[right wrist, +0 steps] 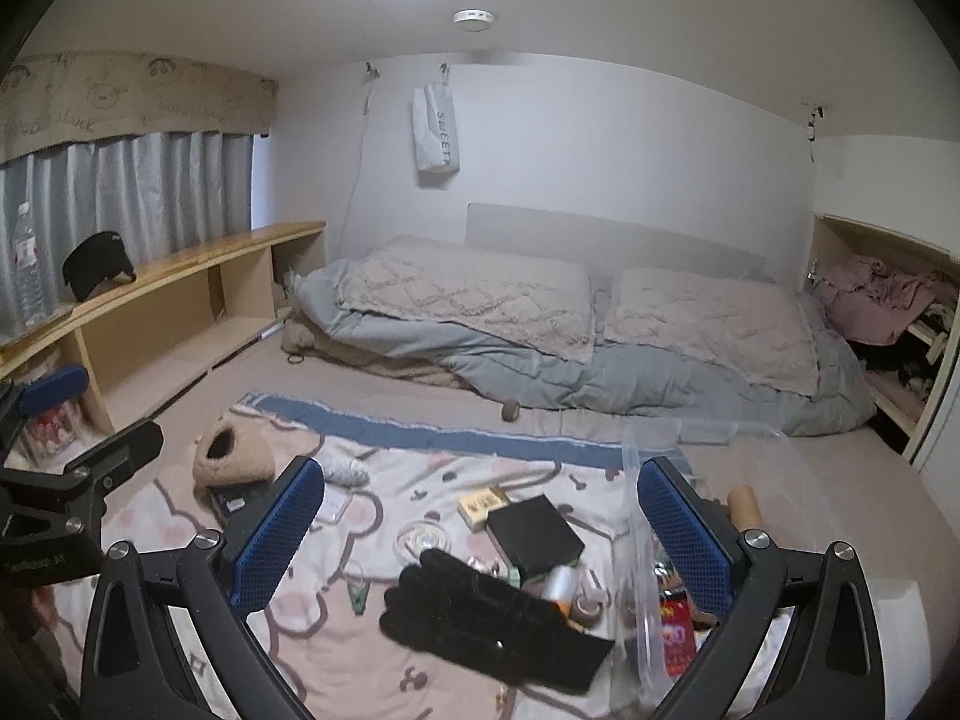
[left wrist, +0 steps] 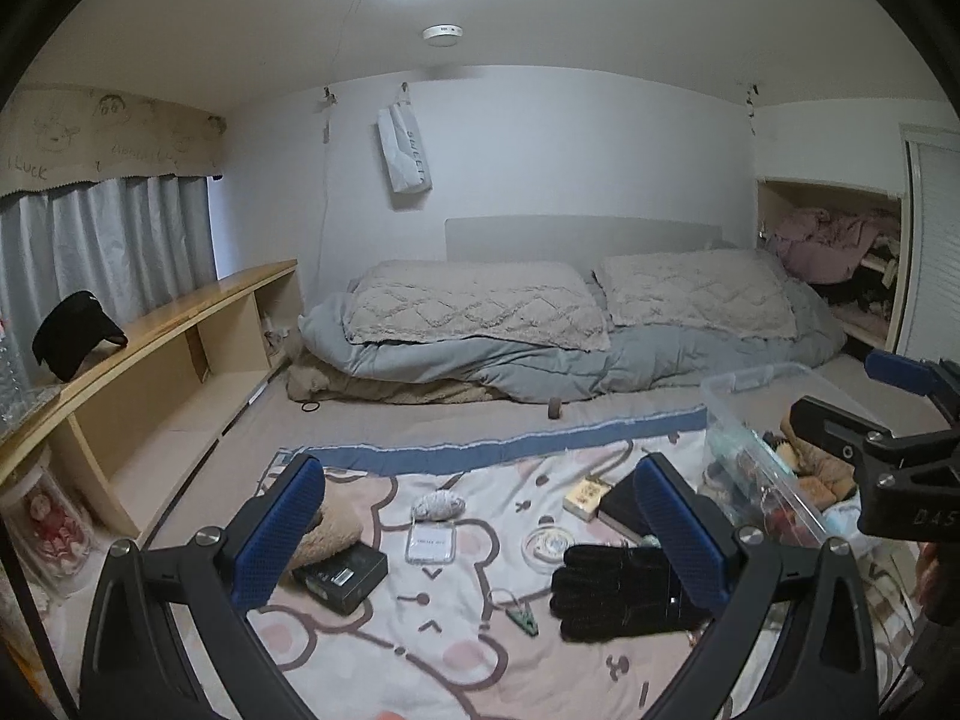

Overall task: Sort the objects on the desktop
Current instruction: 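Move the right tool toward the black glove on the blanket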

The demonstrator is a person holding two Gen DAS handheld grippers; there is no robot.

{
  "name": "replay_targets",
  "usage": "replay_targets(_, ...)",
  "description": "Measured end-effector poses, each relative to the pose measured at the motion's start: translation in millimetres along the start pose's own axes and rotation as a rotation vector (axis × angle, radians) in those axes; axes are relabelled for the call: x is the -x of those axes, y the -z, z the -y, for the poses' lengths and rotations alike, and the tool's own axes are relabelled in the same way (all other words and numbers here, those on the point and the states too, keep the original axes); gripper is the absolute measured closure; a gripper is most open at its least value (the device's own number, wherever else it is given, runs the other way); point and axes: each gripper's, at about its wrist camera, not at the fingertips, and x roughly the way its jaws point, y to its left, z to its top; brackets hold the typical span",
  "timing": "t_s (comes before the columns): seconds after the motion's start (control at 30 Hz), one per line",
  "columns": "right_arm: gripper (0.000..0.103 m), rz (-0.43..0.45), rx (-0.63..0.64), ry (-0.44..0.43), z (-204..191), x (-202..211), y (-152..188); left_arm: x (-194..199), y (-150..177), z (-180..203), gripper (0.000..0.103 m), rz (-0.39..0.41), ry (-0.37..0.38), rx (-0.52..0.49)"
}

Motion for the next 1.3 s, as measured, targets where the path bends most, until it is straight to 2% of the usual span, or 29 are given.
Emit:
replay_targets(0.2, 0.0, -0.034, -0.051, 0.005, 12.5, -36.4, 18.0, -37.2, 14.0, -17.3, 0.0, -0.018, -0.002, 0.072)
replay_targets(0.37, 0.0, -0.068, -0.092, -0.033, 21.8, -64.7, 36.9, -64.6, 24.7, -26.8, 0.0, -0.057, -0.006, 0.104)
replay_targets(0.57, 0.0, -0.18, -0.103, -0.05, 21.5, -99.8, 52.4, -87.9, 34.1, -21.3, 0.0, -0.095, -0.017, 0.08)
replay_targets(0.63, 0.0, -0.237, -0.091, -0.035, 18.8, -113.7, 59.9, -97.5, 38.8, -19.1, 0.0, -0.127, -0.037, 0.073)
replay_targets(0.83, 0.0, -0.337, -0.021, 0.002, 11.3, -145.8, 82.5, -126.0, 57.9, -13.7, 0.0, -0.231, -0.02, 0.074)
replay_targets(1.03, 0.0, -0.443, -0.039, -0.058, 11.3, -169.5, 93.6, -152.6, 77.0, -12.0, 0.0, -0.297, -0.035, 0.071)
replay_targets(1.3, 0.0, -0.484, 0.005, -0.067, 4.8, -180.6, 106.3, -197.2, 114.9, -11.5, 0.0, -0.424, -0.055, 0.091)
